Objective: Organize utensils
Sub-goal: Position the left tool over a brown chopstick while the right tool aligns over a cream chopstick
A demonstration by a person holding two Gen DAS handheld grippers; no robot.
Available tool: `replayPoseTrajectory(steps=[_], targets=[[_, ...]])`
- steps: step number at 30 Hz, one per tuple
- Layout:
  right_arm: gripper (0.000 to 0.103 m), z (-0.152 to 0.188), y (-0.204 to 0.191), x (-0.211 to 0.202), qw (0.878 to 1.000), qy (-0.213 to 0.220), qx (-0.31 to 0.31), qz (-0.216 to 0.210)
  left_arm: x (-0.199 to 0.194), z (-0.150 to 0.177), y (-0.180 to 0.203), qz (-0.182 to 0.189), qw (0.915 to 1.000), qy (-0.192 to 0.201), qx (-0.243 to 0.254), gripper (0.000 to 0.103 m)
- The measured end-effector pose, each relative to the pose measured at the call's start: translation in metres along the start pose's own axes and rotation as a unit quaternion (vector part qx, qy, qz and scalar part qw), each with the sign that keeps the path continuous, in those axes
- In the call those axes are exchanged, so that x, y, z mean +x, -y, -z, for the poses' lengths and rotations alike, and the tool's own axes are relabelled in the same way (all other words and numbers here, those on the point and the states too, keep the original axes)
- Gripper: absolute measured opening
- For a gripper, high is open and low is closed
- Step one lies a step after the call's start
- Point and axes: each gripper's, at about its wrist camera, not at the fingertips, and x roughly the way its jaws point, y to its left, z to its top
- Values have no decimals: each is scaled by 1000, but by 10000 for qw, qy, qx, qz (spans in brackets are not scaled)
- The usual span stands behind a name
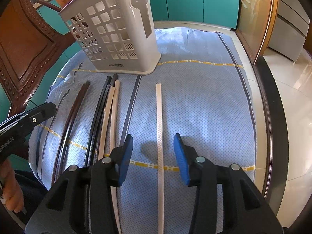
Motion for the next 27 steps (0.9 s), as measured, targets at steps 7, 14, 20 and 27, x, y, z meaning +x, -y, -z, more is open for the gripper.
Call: replayPoseTrajectory(steps=[7,14,20,27], targets=[[43,-1,1,-1,10000,18,28,13,7,0,-19,-362,9990,-154,-190,29],[43,-2,1,-1,10000,17,74,62,19,-1,-36,-464,9970,-399,-476,29],[43,-3,1,0,9998,40,37,173,29,-6,-33,-448,9968,-471,-460,31],[43,-16,-3,11,9975,128,-285,633,63,-21,-37,-734,9938,-643,-539,31]])
